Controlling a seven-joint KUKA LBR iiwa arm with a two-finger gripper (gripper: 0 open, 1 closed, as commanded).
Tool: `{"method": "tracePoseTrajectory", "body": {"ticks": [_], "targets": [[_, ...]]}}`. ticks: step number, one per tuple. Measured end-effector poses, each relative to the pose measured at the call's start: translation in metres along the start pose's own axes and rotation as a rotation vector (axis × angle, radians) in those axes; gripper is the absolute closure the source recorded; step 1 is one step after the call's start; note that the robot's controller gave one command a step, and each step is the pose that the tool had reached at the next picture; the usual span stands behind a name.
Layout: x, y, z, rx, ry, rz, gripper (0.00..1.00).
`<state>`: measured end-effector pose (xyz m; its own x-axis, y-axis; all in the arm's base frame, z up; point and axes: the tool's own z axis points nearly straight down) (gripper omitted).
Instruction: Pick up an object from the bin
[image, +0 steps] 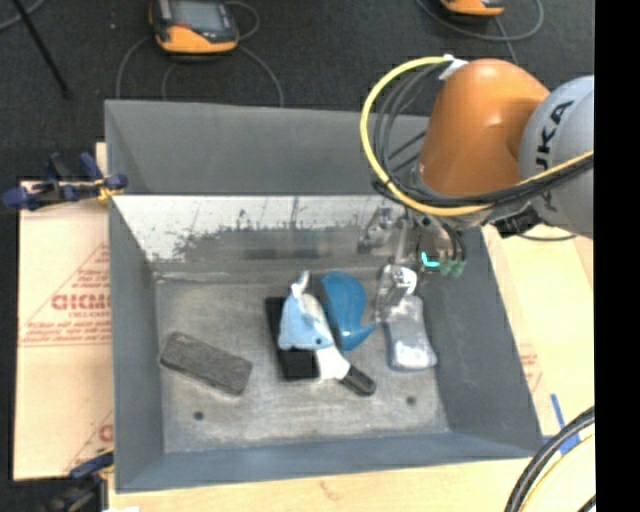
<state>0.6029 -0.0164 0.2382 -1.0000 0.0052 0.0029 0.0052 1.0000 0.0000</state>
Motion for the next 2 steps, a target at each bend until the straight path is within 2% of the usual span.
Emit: {"method": "tracePoseTrajectory", "body": {"ticks": [1, 2], "targets": [[-0.001, 0.0, -0.005, 0.0, -0.008, 0.0, 0.0], [-0.013, -0.001, 0.038, -0.001, -0.011, 0.121, 0.0]]}}
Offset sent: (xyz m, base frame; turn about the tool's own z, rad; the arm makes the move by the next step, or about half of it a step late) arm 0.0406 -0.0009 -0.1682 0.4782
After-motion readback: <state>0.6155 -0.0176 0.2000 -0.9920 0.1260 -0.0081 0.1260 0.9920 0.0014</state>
